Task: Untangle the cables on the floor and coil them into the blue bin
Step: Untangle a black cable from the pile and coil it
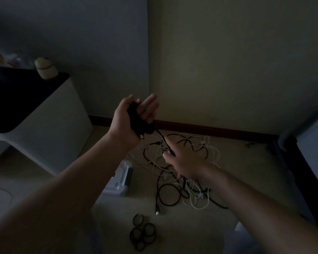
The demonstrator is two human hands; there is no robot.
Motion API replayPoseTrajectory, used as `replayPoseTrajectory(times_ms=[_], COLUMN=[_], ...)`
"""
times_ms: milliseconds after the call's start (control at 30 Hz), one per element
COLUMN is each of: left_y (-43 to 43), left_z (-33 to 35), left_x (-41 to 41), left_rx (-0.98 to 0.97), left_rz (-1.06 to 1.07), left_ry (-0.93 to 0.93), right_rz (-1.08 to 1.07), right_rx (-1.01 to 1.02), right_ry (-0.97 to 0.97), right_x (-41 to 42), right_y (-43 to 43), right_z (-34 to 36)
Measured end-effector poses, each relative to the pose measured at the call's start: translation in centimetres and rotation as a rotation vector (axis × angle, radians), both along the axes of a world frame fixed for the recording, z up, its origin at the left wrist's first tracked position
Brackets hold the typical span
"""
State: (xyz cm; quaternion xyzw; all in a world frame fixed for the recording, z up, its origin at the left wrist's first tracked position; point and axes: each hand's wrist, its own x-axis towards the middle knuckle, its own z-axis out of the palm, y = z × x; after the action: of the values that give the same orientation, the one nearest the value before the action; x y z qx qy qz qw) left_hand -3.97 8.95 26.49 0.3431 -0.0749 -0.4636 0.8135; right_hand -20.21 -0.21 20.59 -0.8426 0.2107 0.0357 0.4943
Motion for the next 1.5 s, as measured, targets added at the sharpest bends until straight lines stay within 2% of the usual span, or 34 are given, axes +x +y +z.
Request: replayPoseTrajectory(times_ms=[133, 200, 267, 367, 433, 467, 567, 700, 800, 867, 933, 1033, 1100, 1167, 1233, 1300, 1400, 1500], left_y=[-0.1, -0.2, -0.4, -0.8, -0.8, -0.7, -0.7, -1.1, -1.2, -1.1, -1.2, -1.0, -0.9, -0.8, -0.6, -0.3, -0.2, -0.2], left_z=[0.0, -0.2, -0.6, -0.7, -0.5, -0.5, -0.7, -0.9, -1.4, -1.7, -2.5, -2.9, -2.9, -2.9, -3.2, -3.0, -2.4, -1.9], left_x=[0.6, 0.5, 0.2, -0.1, 0.2, 0.4, 0.4, -0.6, -1.0, -1.1, -0.5, -0.1, -0.1, -0.1, 0.1, -0.3, -1.4, -2.3], left_rx=[0.037, 0.066, 0.102, 0.129, 0.124, 0.131, 0.204, 0.335, 0.471, 0.548, 0.663, 0.871, 0.932, 0.966, 0.844, 0.701, 0.604, 0.524], left_rz=[0.006, -0.019, -0.043, -0.034, 0.011, 0.031, 0.071, 0.157, 0.133, 0.086, 0.081, 0.091, 0.024, -0.093, -0.252, -0.370, -0.494, -0.647], left_ry=[-0.021, -0.050, -0.108, -0.163, -0.171, -0.183, -0.260, -0.496, -0.851, -0.970, -1.074, -1.334, -1.409, -1.478, -1.432, -1.316, -1.054, -0.832], right_rz=[0.043, 0.030, -0.082, -0.264, -0.226, -0.182, -0.142, -0.083, -0.175, -0.286, -0.272, -0.221, -0.185, -0.124, -0.108, -0.182, -0.330, -0.357], right_rx=[-0.177, -0.201, -0.046, 0.452, 0.666, 0.696, 0.555, 0.324, 0.437, 0.565, 0.646, 0.690, 0.571, 0.324, 0.039, -0.139, -0.269, -0.315], right_ry=[-0.017, -0.104, -0.207, -0.233, -0.153, -0.100, -0.035, -0.116, -0.104, -0.038, 0.025, 0.019, -0.019, -0.066, -0.156, -0.270, -0.392, -0.429], right_x=[0.1, 0.2, 0.3, 0.3, 0.0, -0.1, 0.5, 0.9, 1.0, 1.2, 1.1, 0.7, 0.5, 0.3, 0.3, 0.3, 0.2, 0.0], right_y=[1.0, 1.5, 1.7, 1.6, 1.6, 1.6, 1.6, 1.0, 1.3, 1.4, 1.1, 0.2, -0.4, -0.9, -1.3, -2.1, -3.3, -4.0], right_z=[-0.1, 0.1, 0.5, 1.5, 1.8, 1.8, 1.7, 2.9, 3.3, 3.6, 4.2, 5.2, 5.8, 5.9, 5.8, 5.5, 5.3, 5.3])
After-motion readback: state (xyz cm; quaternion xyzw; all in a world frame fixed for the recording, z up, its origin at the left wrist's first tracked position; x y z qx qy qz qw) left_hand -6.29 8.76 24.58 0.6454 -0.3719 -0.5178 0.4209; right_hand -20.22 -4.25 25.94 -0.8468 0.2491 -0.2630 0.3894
